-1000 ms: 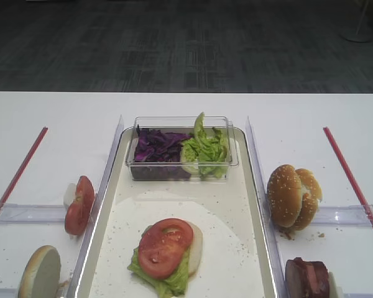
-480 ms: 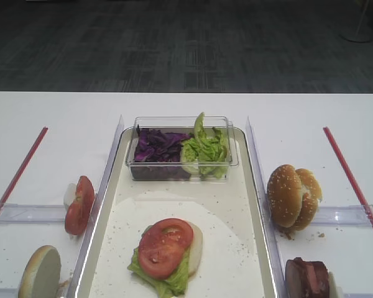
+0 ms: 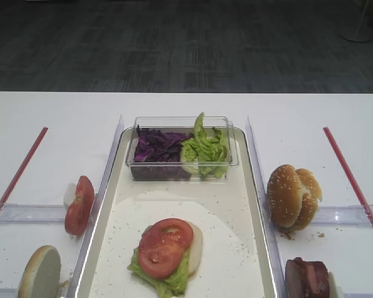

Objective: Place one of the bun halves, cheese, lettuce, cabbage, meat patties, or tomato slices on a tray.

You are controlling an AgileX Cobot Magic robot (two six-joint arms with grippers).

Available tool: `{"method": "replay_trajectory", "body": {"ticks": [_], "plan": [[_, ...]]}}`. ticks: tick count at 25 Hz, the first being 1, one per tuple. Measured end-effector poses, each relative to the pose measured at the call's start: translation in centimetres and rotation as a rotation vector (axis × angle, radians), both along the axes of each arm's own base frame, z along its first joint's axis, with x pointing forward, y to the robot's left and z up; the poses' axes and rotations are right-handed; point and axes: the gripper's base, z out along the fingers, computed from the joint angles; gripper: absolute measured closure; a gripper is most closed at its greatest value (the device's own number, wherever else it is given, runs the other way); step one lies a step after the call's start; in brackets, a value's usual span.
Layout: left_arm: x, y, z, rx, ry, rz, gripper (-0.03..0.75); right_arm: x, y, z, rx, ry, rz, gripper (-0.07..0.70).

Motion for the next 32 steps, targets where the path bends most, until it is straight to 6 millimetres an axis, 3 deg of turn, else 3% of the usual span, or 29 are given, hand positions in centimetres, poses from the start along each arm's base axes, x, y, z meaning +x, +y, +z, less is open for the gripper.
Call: {"method": "replay_trajectory", "body": {"ticks": [32], "plan": [[0.0, 0.0, 0.01, 0.002, -0.001, -0.001, 0.15, 0.0, 0.0, 0.0, -0.002, 0.0, 0.001, 0.267]]}}
